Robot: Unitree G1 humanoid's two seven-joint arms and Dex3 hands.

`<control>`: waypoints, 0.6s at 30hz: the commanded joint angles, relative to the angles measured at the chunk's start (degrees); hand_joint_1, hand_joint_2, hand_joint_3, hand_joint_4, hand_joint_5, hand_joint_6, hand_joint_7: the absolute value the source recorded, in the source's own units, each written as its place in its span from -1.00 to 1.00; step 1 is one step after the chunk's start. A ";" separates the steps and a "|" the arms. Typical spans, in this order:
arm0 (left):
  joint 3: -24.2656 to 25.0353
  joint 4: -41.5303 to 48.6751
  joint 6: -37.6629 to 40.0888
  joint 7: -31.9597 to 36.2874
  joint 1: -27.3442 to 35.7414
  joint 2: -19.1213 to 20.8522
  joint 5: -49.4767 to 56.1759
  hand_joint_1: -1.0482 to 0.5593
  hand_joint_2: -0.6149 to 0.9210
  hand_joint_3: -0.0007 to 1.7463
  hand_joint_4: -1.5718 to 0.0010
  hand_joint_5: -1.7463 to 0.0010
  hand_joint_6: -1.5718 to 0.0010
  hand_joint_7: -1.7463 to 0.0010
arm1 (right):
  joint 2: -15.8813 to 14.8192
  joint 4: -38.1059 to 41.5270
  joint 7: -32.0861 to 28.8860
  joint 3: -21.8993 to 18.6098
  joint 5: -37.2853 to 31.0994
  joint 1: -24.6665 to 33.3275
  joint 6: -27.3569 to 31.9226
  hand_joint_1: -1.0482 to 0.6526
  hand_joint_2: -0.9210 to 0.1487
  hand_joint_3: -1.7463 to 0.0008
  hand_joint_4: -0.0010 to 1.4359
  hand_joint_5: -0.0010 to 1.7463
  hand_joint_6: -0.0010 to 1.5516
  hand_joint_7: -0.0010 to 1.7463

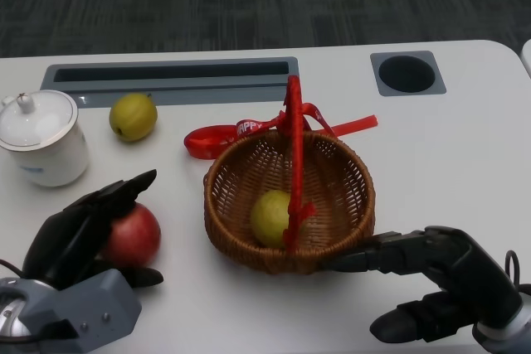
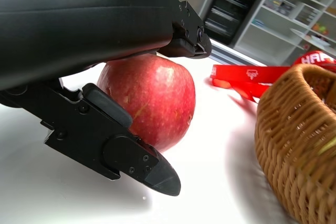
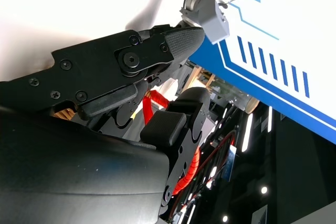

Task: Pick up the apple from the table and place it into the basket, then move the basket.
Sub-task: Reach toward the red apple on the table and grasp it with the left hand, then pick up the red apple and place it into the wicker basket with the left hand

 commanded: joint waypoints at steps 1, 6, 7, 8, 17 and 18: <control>-2.47 4.19 3.30 0.74 0.21 -0.42 0.41 -0.40 0.69 -0.99 0.54 0.98 0.62 0.98 | -1.22 -1.24 -0.44 -0.07 -0.05 0.98 0.23 -0.29 -0.96 1.00 0.29 -1.00 0.11 -1.00; -2.34 4.85 0.57 1.39 1.67 -1.58 -3.46 -0.15 0.74 -0.99 0.00 0.92 0.13 0.93 | -1.57 -2.49 -0.69 0.19 -0.30 1.60 0.56 -0.29 -0.97 1.00 0.29 -1.00 0.11 -1.00; -1.95 4.43 -0.44 1.53 2.36 -1.94 -4.67 -0.07 0.77 -0.99 -0.18 0.91 -0.02 0.93 | -1.56 -2.55 -0.69 0.23 -0.24 1.63 0.59 -0.29 -0.97 1.00 0.29 -1.00 0.11 -1.00; -1.48 3.82 -1.47 1.59 3.15 -2.31 -5.98 0.01 0.80 -0.99 -0.34 0.91 -0.15 0.93 | -1.52 -2.51 -0.69 0.25 -0.16 1.62 0.60 -0.29 -0.97 1.00 0.29 -1.00 0.11 -1.00; 3.46 -6.86 -5.48 0.31 9.20 -4.74 -16.44 0.15 0.90 -0.99 -0.57 0.96 -0.33 0.98 | -1.10 -1.41 -0.06 0.60 0.60 0.81 0.76 -0.30 -0.98 1.00 0.30 -1.00 0.11 -1.00; 4.13 -8.20 -5.87 0.31 9.74 -5.12 -17.38 0.15 0.90 -0.99 -0.57 0.96 -0.34 0.98 | -1.03 -1.26 -0.02 0.62 0.66 0.72 0.76 -0.30 -0.98 1.00 0.31 -1.00 0.11 -1.00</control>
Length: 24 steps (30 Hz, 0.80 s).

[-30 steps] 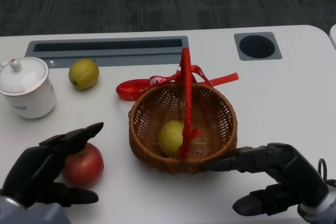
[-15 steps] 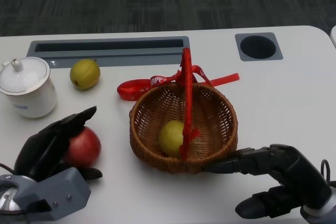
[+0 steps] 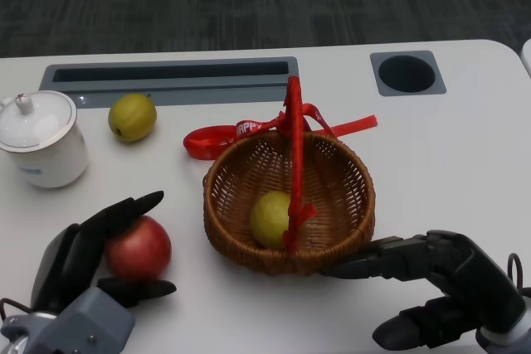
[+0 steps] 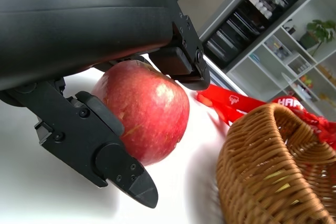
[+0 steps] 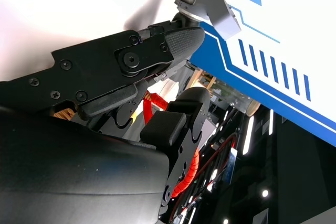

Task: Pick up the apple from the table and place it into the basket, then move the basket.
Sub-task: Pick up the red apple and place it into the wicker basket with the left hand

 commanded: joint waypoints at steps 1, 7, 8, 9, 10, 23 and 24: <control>2.30 -4.23 -0.93 -0.72 2.45 -0.87 -3.29 0.15 0.90 -1.00 -0.58 0.96 -0.34 0.99 | -0.17 0.79 0.20 -0.08 0.72 -0.57 0.22 -0.30 -0.98 1.00 0.31 -1.00 0.11 -1.00; 4.70 -11.40 -0.82 0.49 4.85 -2.61 -4.21 0.16 0.91 -1.00 -0.55 0.99 -0.32 1.00 | -0.19 0.51 0.12 0.07 0.51 -0.17 0.30 -0.30 -0.99 1.00 0.31 -1.00 0.11 -1.00; 5.04 -12.52 -0.63 0.79 5.12 -2.86 -4.04 0.16 0.91 -1.00 -0.54 0.99 -0.32 1.00 | -0.18 0.50 0.11 0.09 0.51 -0.08 0.24 -0.30 -0.99 1.00 0.31 -1.00 0.11 -1.00; 5.37 -13.62 -0.46 1.11 5.28 -3.08 -3.79 0.16 0.91 -1.00 -0.54 0.99 -0.32 1.00 | -0.17 0.50 0.07 0.09 0.50 -0.01 0.19 -0.30 -0.99 1.00 0.31 -1.00 0.11 -1.00; 5.63 -14.61 -0.31 1.41 5.35 -3.24 -3.46 0.16 0.91 -1.00 -0.55 0.99 -0.32 1.00 | -0.16 0.46 -0.03 0.08 0.41 0.06 0.20 -0.30 -0.99 1.00 0.31 -1.00 0.11 -1.00; 6.78 -27.21 0.00 -0.59 3.15 -6.66 -5.24 0.14 0.88 -1.00 -0.56 0.99 -0.34 0.99 | -0.10 0.42 -0.74 0.26 -0.22 0.44 -0.23 -0.30 -1.00 0.99 0.31 -0.99 0.12 -0.99; 6.53 -28.67 0.31 -1.62 2.87 -7.03 -5.94 0.13 0.89 -1.00 -0.55 1.00 -0.35 0.99 | -0.02 0.41 -0.80 0.30 -0.22 0.48 -0.23 -0.30 -1.00 0.99 0.31 -0.99 0.12 -0.99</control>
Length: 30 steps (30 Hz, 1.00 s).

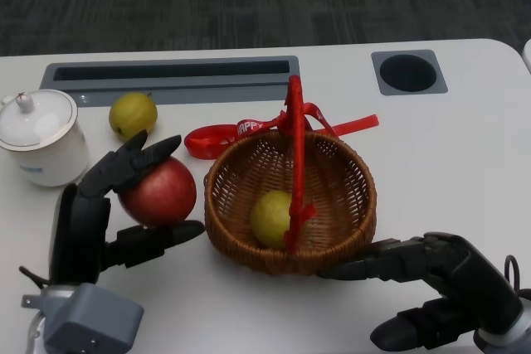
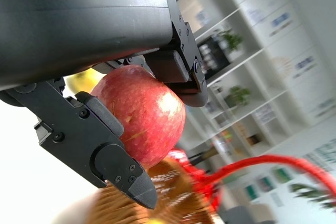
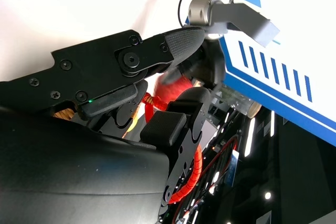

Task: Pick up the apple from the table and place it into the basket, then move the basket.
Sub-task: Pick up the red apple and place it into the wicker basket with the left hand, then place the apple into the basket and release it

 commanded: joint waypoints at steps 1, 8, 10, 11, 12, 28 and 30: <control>0.02 -5.37 0.22 -2.90 -2.02 -0.87 -2.90 0.13 0.89 -1.00 -0.55 1.00 -0.35 0.99 | -0.05 -0.05 -0.65 -0.14 -0.11 0.50 -0.46 -0.30 -1.00 0.99 0.32 -0.99 0.12 -0.99; -1.66 -7.78 2.18 -7.85 -5.89 -3.42 -3.83 0.16 0.86 -1.00 -0.57 0.99 -0.38 0.98 | 0.18 -0.36 -1.63 -0.10 -0.65 0.92 -0.74 -0.30 -1.00 0.99 0.32 -1.00 0.12 -1.00; -2.08 -7.63 2.70 -8.56 -6.89 -4.22 -3.69 0.17 0.86 -1.00 -0.58 0.99 -0.38 0.98 | 0.06 -0.33 -1.70 -0.16 -0.58 1.05 -0.94 -0.30 -1.00 0.99 0.32 -1.00 0.12 -1.00; -2.30 -7.53 3.06 -9.00 -7.35 -4.60 -3.78 0.17 0.85 -1.00 -0.58 0.99 -0.39 0.98 | 0.02 -0.36 -1.72 -0.17 -0.53 1.12 -1.00 -0.30 -1.00 0.99 0.32 -1.00 0.12 -1.00; -2.57 -7.33 3.53 -9.57 -7.82 -4.98 -3.99 0.18 0.85 -1.00 -0.59 0.99 -0.39 0.99 | -0.01 -0.45 -1.79 -0.18 -0.52 1.21 -1.03 -0.30 -1.00 0.99 0.32 -1.00 0.12 -1.00; -4.54 10.34 4.81 -14.63 -14.38 -8.69 -5.20 0.26 0.87 -0.99 -0.59 0.99 -0.37 1.00 | -0.61 -1.49 -3.40 0.04 -1.17 2.54 -1.59 -0.32 -1.00 0.98 0.32 -1.00 0.12 -1.00; -4.49 12.40 4.86 -15.40 -15.01 -8.88 -5.41 0.24 0.85 -1.00 -0.52 1.00 -0.32 1.00 | -0.67 -1.45 -3.39 0.14 -1.02 2.49 -1.62 -0.31 -1.00 0.98 0.32 -1.00 0.12 -1.00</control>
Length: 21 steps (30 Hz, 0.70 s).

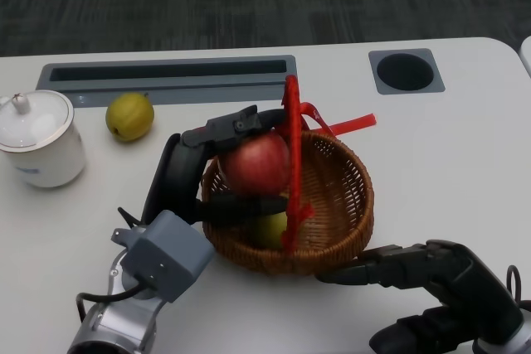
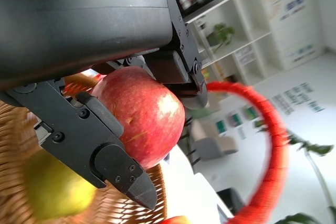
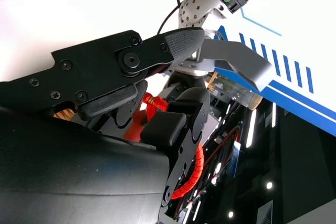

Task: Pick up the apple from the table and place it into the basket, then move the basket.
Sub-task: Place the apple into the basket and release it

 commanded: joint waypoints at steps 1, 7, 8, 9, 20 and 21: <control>0.37 2.80 -0.29 -1.74 -2.31 -0.01 -1.37 0.22 0.84 -1.00 -0.46 1.00 -0.28 1.00 | -0.92 -0.41 -0.38 -0.21 0.13 0.41 -0.55 -0.31 -1.00 0.98 0.32 -1.00 0.12 -1.00; -1.20 3.22 2.14 -7.04 -2.73 2.01 -0.36 -0.12 0.79 -1.00 0.32 1.00 0.35 1.00 | -1.07 -0.10 -0.85 -0.37 -0.25 0.48 -1.09 -0.32 -1.00 0.98 0.33 -1.00 0.13 -1.00; -1.78 2.54 2.67 -7.95 -2.67 2.79 0.36 -0.19 0.79 -1.00 0.47 1.00 0.48 1.00 | -1.15 -0.11 -0.97 -0.40 -0.37 0.50 -1.06 -0.32 -1.00 0.98 0.33 -1.00 0.13 -1.00; -2.40 1.76 2.98 -8.85 -2.60 3.64 1.11 -0.24 0.79 -1.00 0.62 1.00 0.61 1.00 | -1.25 -0.15 -1.05 -0.39 -0.43 0.51 -0.96 -0.33 -1.00 0.97 0.33 -1.00 0.13 -1.00; -2.97 -9.14 5.38 -21.31 -1.62 9.41 -3.86 -0.75 0.78 -1.00 1.00 1.00 1.00 1.00 | -1.10 1.13 -1.15 -0.24 0.14 -0.84 -1.57 -0.32 -1.00 0.97 0.33 -0.99 0.13 -0.99; -2.78 -10.45 6.19 -22.49 -1.38 9.89 -4.59 -0.77 0.78 -1.00 1.00 1.00 1.00 1.00 | -1.11 1.21 -1.13 -0.30 0.28 -1.10 -1.55 -0.31 -0.99 0.98 0.34 -0.99 0.13 -0.99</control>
